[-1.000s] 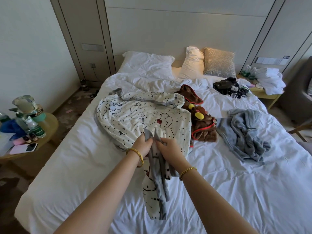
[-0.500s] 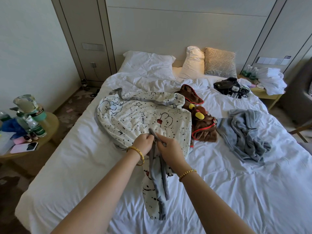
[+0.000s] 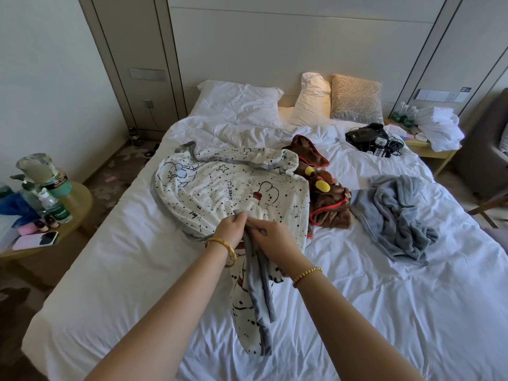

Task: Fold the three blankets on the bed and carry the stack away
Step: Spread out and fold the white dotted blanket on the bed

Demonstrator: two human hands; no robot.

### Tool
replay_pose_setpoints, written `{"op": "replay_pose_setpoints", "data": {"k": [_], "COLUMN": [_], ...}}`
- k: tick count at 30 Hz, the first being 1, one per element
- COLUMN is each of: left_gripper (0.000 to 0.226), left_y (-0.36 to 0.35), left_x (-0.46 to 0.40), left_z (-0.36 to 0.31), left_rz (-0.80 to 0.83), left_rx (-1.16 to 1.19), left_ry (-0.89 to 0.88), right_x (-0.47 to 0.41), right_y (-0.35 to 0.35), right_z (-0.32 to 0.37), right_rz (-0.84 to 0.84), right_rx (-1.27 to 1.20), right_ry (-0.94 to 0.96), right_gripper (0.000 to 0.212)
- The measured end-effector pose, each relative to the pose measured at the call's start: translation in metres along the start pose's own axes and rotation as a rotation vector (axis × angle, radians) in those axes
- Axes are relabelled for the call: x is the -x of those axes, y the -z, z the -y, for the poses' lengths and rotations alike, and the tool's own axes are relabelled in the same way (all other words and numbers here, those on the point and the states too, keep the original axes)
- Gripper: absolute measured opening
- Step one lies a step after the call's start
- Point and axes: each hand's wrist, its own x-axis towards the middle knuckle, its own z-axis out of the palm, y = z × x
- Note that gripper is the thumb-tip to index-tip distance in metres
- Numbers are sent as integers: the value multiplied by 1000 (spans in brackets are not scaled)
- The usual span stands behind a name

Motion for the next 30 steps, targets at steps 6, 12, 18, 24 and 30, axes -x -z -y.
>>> {"op": "replay_pose_setpoints", "data": {"k": [6,12,18,24,30], "left_gripper": [32,32,42,21,34], "left_y": [0,13,-10,-18,-18], "left_x": [-4,-8,1,-4,-7], "left_z": [-3,2,-4,-2,5], "left_rz": [-250,-199,259,283,101], "left_rx": [190,-105,-252,-333,-296], "left_ry": [93,-215,-293,-283,-220], "right_x": [-2,-4,-12,-11,-6], "right_y": [13,46,59,56,37], "right_z": [-9,-23,-9,-13,-24], "right_rz": [225,296,306,179,-421], "right_rx": [-164,-154,-34,-56,302], "right_ry": [-155,-273,-173,-69,-94], "right_gripper": [44,32,30,33,22]}}
